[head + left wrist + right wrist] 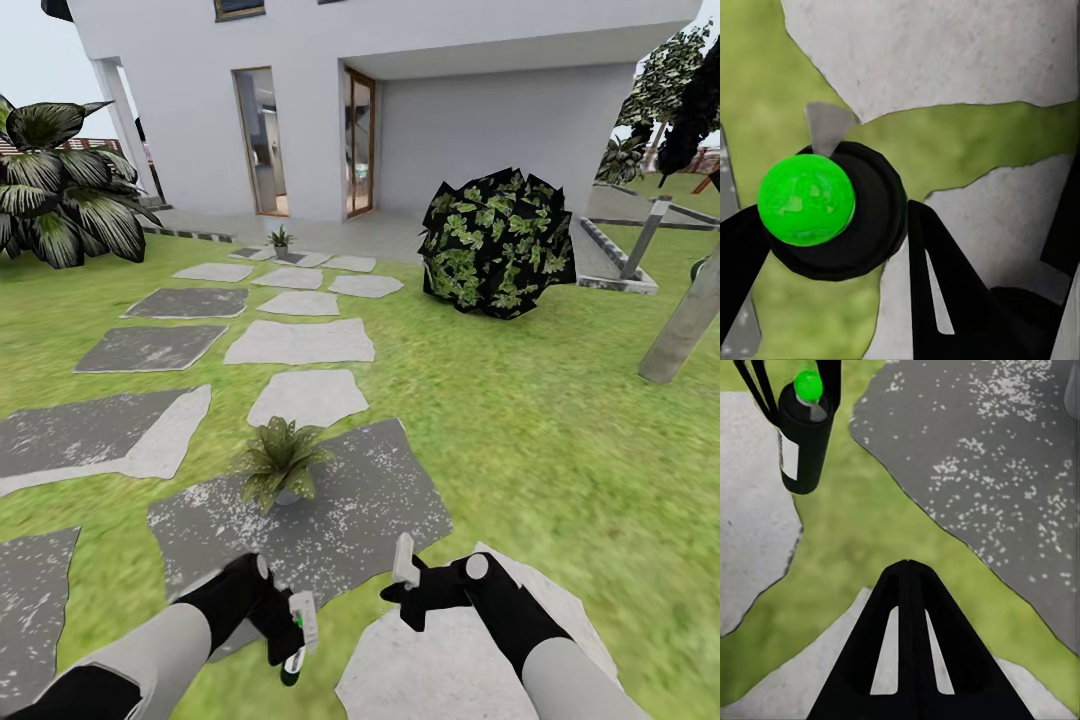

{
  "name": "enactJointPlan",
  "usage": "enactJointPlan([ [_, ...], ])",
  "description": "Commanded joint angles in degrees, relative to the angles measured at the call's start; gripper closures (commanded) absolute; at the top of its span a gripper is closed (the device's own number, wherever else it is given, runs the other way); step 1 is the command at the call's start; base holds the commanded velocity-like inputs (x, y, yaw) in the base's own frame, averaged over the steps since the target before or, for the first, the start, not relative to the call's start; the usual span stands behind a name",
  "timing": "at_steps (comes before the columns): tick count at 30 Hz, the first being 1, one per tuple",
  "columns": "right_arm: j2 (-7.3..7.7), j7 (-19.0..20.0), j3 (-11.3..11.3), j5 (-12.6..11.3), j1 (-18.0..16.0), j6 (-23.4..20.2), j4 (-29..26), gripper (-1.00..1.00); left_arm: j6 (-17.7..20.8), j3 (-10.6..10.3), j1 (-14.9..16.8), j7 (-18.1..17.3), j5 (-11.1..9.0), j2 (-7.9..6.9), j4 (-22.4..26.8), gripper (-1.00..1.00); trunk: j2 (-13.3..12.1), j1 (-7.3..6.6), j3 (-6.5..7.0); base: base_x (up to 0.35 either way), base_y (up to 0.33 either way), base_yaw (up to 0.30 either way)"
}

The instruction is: Pick up the pesticide atomizer in the garden and spray insectifuge to fully cover both potted plants in the garden.

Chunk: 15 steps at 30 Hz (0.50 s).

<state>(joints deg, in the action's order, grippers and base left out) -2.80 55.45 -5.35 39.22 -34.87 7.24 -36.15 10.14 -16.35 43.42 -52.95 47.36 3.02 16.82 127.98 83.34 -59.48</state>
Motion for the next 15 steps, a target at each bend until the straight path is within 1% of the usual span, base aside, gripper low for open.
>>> enactJointPlan([
  [1,-0.02,0.03,0.05,0.6,-0.02,0.52,-0.06,1.0,0.58,0.04,0.0,-0.26,0.12,0.35,0.13,1.0,0.02,-0.01,-0.05,0.0,0.0,0.0],
  [4,-0.34,0.01,0.0,0.6,-0.06,0.47,-0.12,1.0,0.94,-0.05,0.0,0.17,0.17,2.2,0.18,1.0,0.02,-0.01,-0.05,0.0,0.0,0.0],
  [6,-1.14,0.01,-0.01,0.66,-0.1,0.43,-0.08,1.0,1.34,-0.09,0.0,0.74,0.33,3.1,0.7,1.0,0.02,-0.01,-0.05,0.0,0.0,0.0],
  [8,-1.52,0.01,-0.01,0.68,-0.11,0.41,-0.08,1.0,1.92,-0.07,0.0,1.43,0.42,3.4,1.78,1.0,0.02,-0.01,-0.05,0.0,0.0,0.0],
  [11,-1.83,0.01,-0.01,0.69,-0.11,0.4,-0.13,1.0,4.48,-0.07,0.0,3.11,0.7,3.77,2.19,1.0,0.02,-0.01,-0.05,0.0,0.0,0.0],
  [15,-2.35,0.01,-0.01,0.69,-0.11,0.4,-0.07,1.0,4.81,0.0,0.0,3.45,0.61,3.92,2.25,1.0,0.02,-0.01,-0.05,0.0,0.0,0.0],
])
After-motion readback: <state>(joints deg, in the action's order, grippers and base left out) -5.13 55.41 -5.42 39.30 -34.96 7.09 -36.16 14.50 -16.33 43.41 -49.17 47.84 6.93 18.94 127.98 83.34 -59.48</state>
